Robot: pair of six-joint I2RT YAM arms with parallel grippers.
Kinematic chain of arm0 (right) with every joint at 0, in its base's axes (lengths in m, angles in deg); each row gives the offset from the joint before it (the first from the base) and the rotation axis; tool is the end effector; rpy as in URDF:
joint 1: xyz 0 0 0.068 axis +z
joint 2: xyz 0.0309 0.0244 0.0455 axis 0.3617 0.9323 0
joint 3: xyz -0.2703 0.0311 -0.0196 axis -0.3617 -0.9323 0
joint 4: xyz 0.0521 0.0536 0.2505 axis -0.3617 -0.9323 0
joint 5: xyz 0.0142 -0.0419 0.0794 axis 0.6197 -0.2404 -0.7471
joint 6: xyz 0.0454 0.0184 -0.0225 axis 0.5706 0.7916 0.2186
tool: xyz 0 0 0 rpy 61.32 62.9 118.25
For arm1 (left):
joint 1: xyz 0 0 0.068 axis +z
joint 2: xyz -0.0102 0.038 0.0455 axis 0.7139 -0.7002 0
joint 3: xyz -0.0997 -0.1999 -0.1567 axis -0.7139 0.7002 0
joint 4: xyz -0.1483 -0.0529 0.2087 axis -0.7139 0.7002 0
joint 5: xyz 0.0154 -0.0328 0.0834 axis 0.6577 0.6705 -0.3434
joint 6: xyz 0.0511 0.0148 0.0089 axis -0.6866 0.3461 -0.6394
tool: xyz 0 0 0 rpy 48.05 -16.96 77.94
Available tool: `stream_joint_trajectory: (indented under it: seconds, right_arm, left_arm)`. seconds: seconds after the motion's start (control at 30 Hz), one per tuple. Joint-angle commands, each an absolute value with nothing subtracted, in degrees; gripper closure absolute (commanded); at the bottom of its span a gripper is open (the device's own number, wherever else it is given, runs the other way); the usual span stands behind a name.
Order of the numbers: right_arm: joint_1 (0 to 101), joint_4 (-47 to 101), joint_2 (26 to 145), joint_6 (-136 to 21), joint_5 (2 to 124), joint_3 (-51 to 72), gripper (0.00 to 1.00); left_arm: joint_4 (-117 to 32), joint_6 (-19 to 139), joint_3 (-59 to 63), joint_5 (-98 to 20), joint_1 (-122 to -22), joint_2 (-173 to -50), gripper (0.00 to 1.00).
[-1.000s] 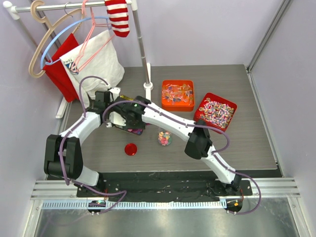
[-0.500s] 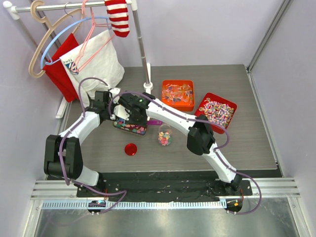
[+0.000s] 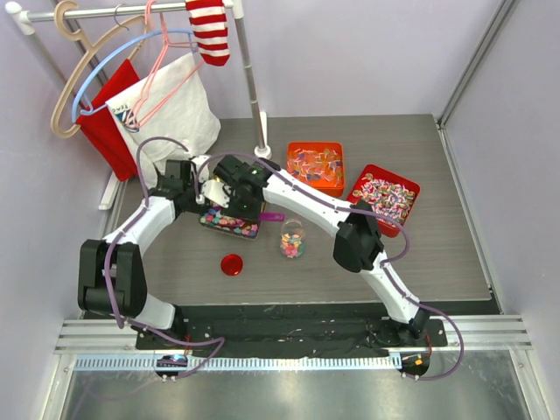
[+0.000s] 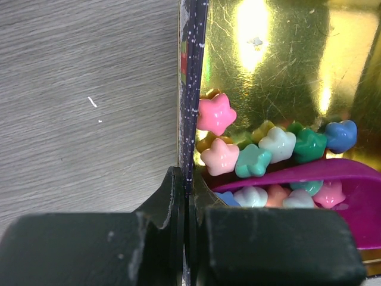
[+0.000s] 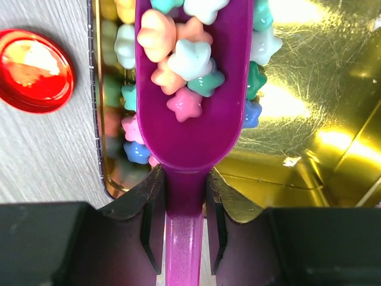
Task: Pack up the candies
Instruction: Scoop the fake candies from the storage box.
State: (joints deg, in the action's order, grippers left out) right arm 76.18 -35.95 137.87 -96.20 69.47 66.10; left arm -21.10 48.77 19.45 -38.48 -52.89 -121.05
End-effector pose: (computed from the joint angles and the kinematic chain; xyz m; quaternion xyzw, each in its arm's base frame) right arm 0.2825 0.4046 0.2551 -0.6748 0.7081 0.0525 0.2010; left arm 0.3052 -0.0447 0.2224 0.0862 0.9319 -0.0923 0.3401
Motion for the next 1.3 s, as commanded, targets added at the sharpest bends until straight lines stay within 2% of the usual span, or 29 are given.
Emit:
stream_joint_trajectory:
  seconds: [0.0,0.23,0.43,0.5,1.27]
  right_arm:
    - [72.8,-34.7,132.9,-94.5,63.5,68.3,0.99]
    - [70.3,-35.4,133.9,-93.7,59.2,71.0,0.99]
    - [70.2,-21.7,124.3,-94.5,58.8,52.6,0.99]
    - [69.7,-19.9,123.2,-94.4,58.7,50.7,0.99]
    - [61.5,-12.1,111.8,-89.7,50.1,44.2,0.99]
  left_arm:
    - [-24.0,52.3,15.8,-30.6,-51.3,-118.2,1.00]
    - [-21.9,52.3,14.1,-24.8,-49.2,-117.9,1.00]
    - [-19.6,52.5,12.4,-23.3,-48.0,-117.2,1.00]
    - [-18.9,52.9,11.5,-22.8,-47.1,-117.0,1.00]
    - [-15.6,53.1,8.2,-24.9,-43.9,-118.9,1.00]
